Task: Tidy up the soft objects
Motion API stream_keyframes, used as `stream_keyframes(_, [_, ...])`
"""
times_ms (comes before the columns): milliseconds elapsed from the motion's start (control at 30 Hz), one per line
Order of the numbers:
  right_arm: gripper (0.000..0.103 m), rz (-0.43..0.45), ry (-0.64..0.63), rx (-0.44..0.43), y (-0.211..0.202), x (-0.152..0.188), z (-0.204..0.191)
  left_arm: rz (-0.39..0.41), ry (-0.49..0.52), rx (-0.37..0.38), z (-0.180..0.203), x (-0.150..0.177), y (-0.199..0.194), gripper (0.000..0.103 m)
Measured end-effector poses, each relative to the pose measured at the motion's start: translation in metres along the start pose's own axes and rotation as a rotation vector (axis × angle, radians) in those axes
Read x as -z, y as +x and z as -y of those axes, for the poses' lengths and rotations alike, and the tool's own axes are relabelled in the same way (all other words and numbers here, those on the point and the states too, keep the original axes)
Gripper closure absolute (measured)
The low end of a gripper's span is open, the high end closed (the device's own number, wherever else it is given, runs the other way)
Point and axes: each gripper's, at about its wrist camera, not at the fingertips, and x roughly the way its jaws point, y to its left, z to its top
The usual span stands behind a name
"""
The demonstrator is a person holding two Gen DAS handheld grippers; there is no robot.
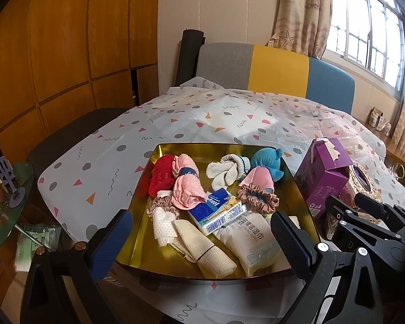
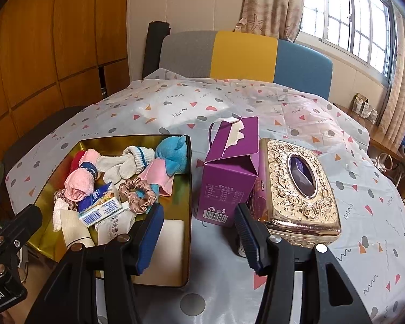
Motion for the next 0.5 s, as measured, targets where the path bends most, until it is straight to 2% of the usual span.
stream_keyframes(500, [0.048, -0.004, 0.003, -0.001, 0.0012, 0.0005, 0.0003, -0.005, 0.010, -0.013, 0.0017, 0.0009, 0.0000, 0.000])
